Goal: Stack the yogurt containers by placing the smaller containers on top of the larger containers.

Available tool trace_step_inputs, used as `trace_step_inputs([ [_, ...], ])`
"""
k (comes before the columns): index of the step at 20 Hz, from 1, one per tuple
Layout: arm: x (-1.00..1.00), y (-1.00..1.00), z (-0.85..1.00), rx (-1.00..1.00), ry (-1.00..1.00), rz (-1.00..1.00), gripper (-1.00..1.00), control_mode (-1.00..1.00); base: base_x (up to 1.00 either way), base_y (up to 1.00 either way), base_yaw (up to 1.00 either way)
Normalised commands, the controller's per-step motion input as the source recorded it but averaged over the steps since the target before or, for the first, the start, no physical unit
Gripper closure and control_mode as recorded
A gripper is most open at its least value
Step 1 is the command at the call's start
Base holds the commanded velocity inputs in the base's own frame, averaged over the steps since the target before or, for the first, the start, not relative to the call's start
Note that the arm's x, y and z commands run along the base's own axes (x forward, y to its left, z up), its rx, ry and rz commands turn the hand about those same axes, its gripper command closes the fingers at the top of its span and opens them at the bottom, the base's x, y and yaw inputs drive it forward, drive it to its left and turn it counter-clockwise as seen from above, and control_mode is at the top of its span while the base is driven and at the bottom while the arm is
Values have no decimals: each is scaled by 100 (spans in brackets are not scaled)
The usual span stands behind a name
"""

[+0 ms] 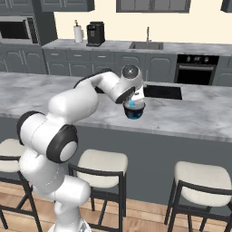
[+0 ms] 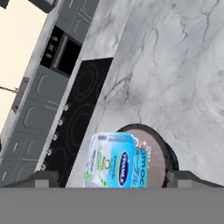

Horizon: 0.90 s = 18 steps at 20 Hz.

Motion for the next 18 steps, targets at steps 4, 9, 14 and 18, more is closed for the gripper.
trace_step_inputs([
  [4, -45, 10, 30, -7, 2, 10, -100, -100, 0, 0, 0],
  [9, -49, 23, 25, -9, 2, 12, -100, -100, 0, 0, 0],
  [14, -38, 53, 13, -14, 4, 12, -100, -100, 0, 0, 0],
  [18, -18, 69, 1, -15, 5, 10, -100, -100, 0, 0, 0],
])
